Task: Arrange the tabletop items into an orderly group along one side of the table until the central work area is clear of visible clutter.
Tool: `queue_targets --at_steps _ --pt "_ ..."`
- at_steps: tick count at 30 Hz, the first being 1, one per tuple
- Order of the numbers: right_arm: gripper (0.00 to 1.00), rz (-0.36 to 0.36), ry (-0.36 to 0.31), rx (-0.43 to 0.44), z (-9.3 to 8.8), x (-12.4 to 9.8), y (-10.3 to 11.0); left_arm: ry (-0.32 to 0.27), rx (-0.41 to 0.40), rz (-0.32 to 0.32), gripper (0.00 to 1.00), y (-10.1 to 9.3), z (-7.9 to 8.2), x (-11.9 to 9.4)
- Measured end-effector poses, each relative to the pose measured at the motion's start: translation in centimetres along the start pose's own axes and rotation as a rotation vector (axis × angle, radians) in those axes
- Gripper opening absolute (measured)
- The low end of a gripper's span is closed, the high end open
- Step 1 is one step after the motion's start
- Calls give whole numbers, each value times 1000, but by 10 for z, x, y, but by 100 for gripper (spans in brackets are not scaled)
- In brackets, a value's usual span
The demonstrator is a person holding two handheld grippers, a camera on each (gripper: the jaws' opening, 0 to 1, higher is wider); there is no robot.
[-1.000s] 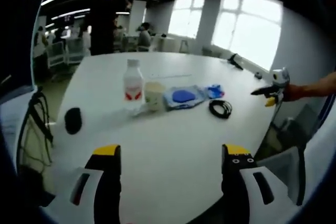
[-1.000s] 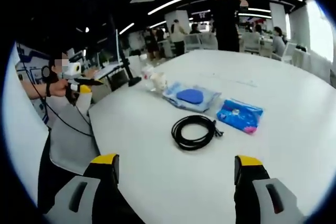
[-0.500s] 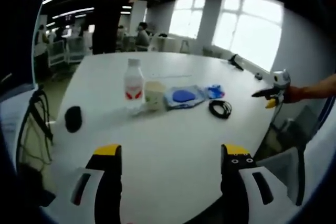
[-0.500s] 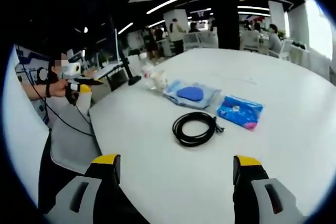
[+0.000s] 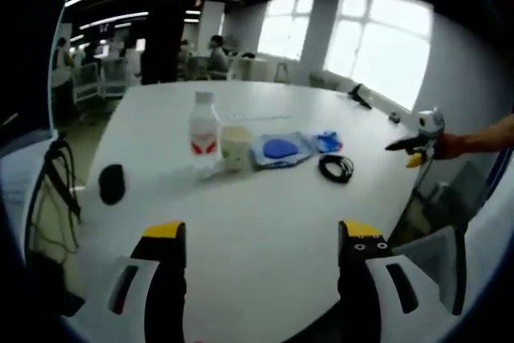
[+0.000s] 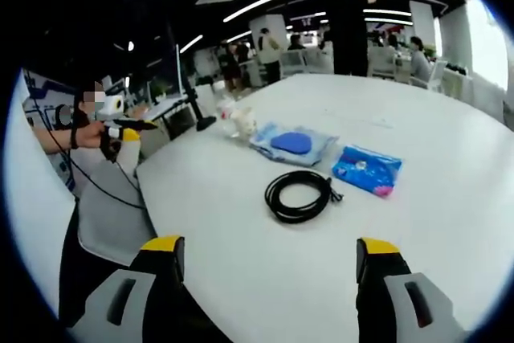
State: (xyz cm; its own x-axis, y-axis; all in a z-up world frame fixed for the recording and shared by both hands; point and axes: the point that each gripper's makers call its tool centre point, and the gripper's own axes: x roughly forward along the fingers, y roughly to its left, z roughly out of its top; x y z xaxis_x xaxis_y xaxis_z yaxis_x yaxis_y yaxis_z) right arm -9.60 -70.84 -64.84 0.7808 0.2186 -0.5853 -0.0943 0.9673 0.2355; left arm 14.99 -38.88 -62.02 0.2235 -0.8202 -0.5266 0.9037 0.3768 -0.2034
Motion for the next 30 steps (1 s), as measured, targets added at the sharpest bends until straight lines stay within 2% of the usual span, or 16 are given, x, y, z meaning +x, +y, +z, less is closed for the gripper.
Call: queue_targets --at_steps 15,30 --pt "89 -4 5 6 0 -1 8 3 -11 -4 78 -4 -2 -2" --pt "88 -12 2 15 -1 -3 9 3 -12 -13 77 2 -4 1"
